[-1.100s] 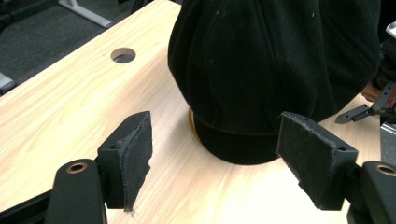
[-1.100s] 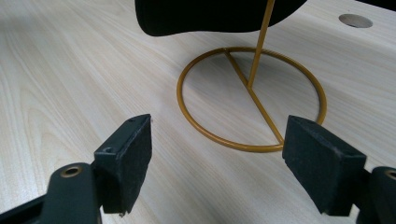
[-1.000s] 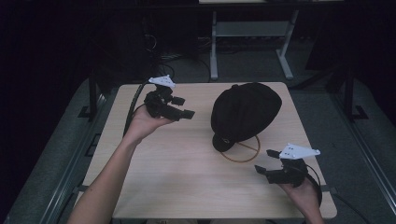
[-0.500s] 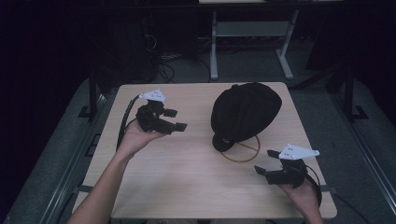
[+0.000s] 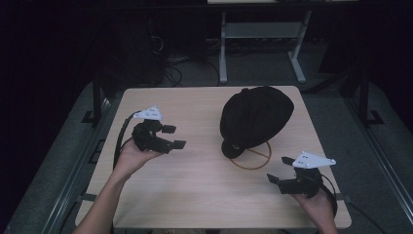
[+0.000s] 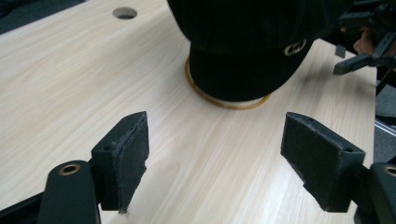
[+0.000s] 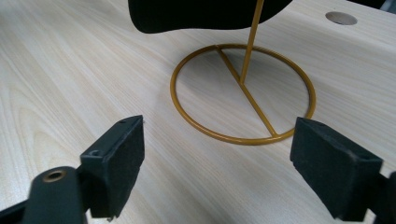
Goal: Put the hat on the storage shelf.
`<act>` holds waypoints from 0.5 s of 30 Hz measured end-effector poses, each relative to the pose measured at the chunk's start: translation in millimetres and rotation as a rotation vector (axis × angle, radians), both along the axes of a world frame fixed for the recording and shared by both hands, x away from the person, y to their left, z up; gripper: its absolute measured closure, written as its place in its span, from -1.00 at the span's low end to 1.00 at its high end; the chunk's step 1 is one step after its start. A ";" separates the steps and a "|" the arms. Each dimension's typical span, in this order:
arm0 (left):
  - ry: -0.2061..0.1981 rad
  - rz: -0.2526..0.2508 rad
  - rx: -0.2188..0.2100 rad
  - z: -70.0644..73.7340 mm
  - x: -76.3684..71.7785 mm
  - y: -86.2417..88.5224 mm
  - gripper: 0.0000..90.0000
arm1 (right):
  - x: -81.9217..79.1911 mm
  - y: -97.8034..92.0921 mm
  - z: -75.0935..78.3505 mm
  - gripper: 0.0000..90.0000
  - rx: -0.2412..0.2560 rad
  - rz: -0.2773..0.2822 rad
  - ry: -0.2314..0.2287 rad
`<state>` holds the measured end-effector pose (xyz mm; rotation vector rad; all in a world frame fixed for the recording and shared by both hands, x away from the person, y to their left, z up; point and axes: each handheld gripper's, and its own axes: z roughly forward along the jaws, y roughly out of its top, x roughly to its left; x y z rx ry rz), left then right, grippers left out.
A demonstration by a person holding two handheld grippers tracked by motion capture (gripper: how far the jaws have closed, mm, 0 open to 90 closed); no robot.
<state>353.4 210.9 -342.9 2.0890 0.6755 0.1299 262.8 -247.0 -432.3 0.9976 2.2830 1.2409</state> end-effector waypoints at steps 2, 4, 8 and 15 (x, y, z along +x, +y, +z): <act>0.004 0.006 -0.004 -3.2 -4.0 5.1 -0.50 | -0.3 0.9 0.2 -0.62 -0.008 0.002 0.000; 0.010 0.014 -0.013 -6.5 -7.5 10.0 -0.51 | -0.9 2.2 0.2 -0.62 -0.010 0.004 0.001; 0.019 0.024 -0.027 -12.8 -13.4 18.9 -0.50 | -1.4 4.7 0.1 -0.62 -0.022 0.006 -0.005; 0.018 0.041 -0.037 -20.8 -20.4 28.0 -0.50 | -2.0 8.7 0.1 -0.62 -0.036 0.007 -0.007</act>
